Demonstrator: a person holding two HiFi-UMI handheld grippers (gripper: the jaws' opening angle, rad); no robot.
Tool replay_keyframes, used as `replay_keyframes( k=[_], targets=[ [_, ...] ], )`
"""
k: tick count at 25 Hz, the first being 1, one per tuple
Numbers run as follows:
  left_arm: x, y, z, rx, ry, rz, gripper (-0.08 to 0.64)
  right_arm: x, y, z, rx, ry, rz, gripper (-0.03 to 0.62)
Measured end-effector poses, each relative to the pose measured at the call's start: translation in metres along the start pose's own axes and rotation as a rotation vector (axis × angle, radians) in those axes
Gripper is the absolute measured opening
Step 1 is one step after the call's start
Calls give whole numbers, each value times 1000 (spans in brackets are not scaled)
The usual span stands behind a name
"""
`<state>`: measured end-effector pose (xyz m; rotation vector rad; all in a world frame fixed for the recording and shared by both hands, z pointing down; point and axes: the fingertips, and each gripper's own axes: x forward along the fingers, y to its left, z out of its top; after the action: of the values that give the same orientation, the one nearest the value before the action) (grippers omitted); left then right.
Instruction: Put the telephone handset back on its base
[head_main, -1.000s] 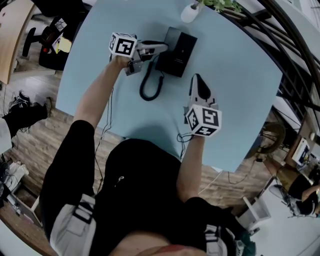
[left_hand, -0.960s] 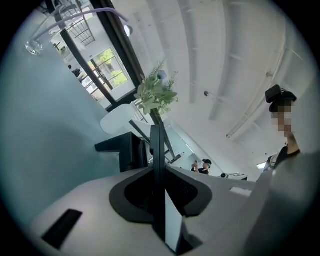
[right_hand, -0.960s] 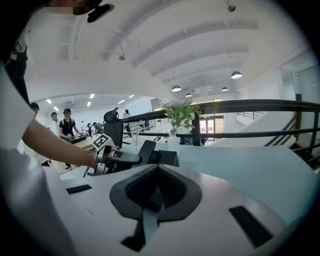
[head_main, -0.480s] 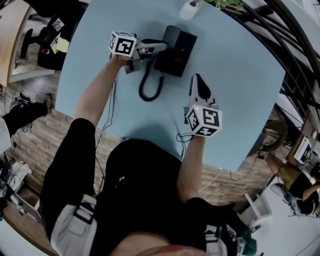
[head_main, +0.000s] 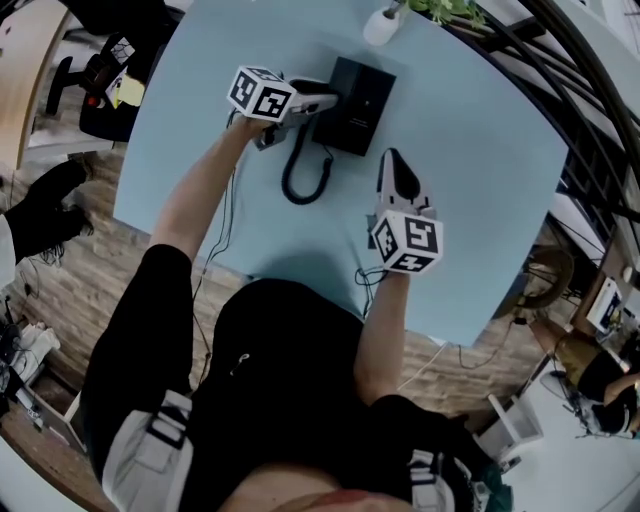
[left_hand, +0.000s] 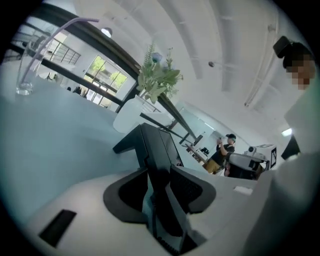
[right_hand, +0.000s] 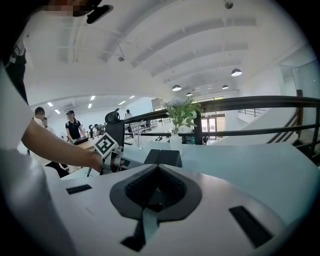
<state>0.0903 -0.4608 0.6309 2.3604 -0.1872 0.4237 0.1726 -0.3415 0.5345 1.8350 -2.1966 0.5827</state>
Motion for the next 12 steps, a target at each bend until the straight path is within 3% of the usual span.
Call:
replay_keyframes(
  k=[3, 6, 8, 12],
  targets=[
    [-1, 1, 1, 47, 29, 101, 138, -2, 8, 7, -16, -17, 9, -8],
    [-14, 3, 7, 98, -12, 236, 138, -9, 19, 16, -37, -32, 16, -8],
    [-31, -3, 20, 85, -89, 290, 137, -16, 25, 22, -47, -45, 19, -8],
    [-72, -37, 56, 22, -317, 308, 118, -28, 42, 34, -48, -89, 35, -8]
  ],
)
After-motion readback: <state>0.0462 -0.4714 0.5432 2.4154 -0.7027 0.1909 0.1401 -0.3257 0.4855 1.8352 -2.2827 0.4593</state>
